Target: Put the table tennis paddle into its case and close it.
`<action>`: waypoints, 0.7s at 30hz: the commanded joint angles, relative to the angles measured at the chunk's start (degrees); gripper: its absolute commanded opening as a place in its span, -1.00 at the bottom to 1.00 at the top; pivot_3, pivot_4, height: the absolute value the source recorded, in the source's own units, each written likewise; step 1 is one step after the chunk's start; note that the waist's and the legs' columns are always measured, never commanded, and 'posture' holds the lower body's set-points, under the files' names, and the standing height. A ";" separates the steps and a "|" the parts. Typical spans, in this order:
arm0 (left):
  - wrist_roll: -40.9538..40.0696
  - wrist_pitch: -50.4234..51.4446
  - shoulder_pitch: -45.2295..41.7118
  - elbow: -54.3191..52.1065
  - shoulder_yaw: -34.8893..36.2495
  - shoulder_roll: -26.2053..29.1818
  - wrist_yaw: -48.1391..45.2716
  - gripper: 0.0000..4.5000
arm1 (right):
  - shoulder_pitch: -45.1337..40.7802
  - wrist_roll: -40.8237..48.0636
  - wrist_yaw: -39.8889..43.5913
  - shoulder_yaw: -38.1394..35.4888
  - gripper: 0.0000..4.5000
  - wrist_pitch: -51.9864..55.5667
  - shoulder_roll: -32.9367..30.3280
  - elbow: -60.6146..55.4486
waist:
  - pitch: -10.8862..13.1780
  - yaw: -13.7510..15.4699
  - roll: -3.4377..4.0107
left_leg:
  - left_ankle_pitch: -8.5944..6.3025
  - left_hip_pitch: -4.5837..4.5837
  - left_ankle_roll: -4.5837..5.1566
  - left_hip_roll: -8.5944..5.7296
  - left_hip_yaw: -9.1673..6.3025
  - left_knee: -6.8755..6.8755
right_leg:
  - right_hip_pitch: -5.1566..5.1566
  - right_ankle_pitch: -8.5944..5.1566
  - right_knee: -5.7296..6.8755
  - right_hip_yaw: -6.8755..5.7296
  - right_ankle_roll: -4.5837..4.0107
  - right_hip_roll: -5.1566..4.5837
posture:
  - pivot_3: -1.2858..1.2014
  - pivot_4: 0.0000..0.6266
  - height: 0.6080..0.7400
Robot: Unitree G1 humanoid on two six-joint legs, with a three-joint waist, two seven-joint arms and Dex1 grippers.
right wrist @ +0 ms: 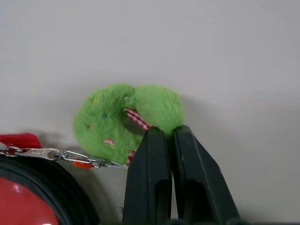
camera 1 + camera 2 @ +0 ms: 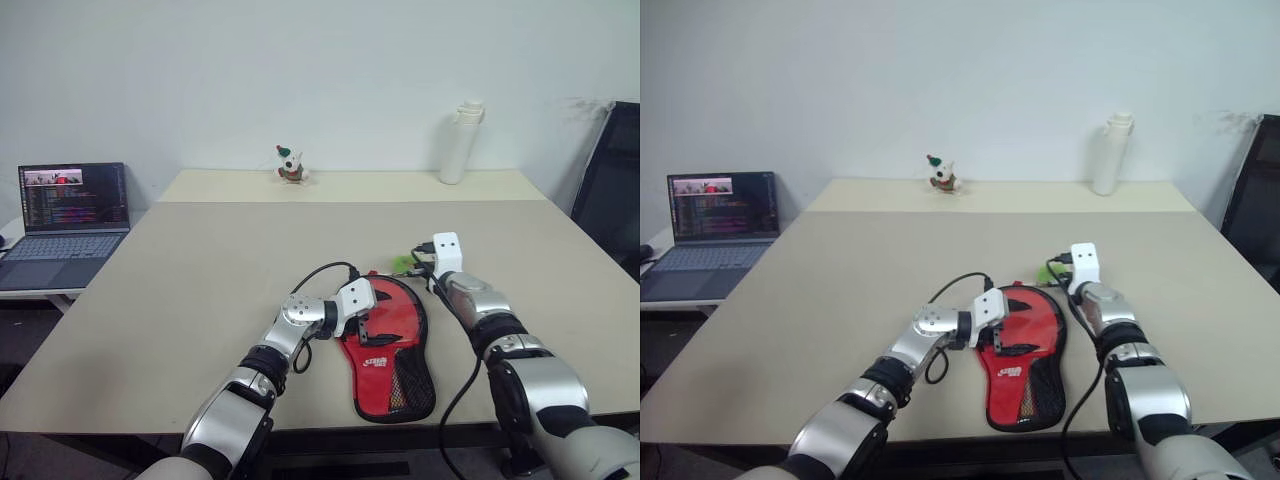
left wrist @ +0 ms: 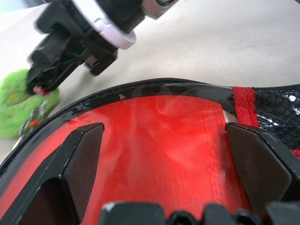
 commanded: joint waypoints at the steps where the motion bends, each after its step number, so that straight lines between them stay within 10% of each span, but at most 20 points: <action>1: 2.97 0.49 1.67 3.44 -1.79 0.65 0.44 1.00 | 8.79 0.36 0.76 -1.78 -0.97 7.57 -7.35 -17.92 | -0.03 0.33 0.05 | 0.00 -0.05 0.00 -0.01 -0.01 0.00 | 0.00 0.00 -0.05 -0.02 0.00 -0.01 | 0.03 -0.52 1.00; 14: 4.17 -0.47 -0.40 8.12 -2.57 -1.10 2.86 1.00 | 53.92 23.82 14.74 -11.66 -0.97 57.68 -20.61 -95.48 | -0.49 1.49 0.55 | -0.01 0.30 0.00 0.05 -0.16 -0.01 | 0.48 -0.23 -0.25 -0.25 0.29 0.07 | 0.03 -0.52 1.00; 21: 5.06 -1.10 -1.87 10.45 -2.73 -2.21 4.19 1.00 | 67.90 33.80 18.11 -16.03 -0.97 66.22 -21.21 -110.27 | -0.57 1.59 0.40 | -0.02 0.69 -0.01 -0.03 -0.32 0.01 | 0.82 -0.40 -0.30 -0.23 0.04 -0.03 | 0.03 -0.52 1.00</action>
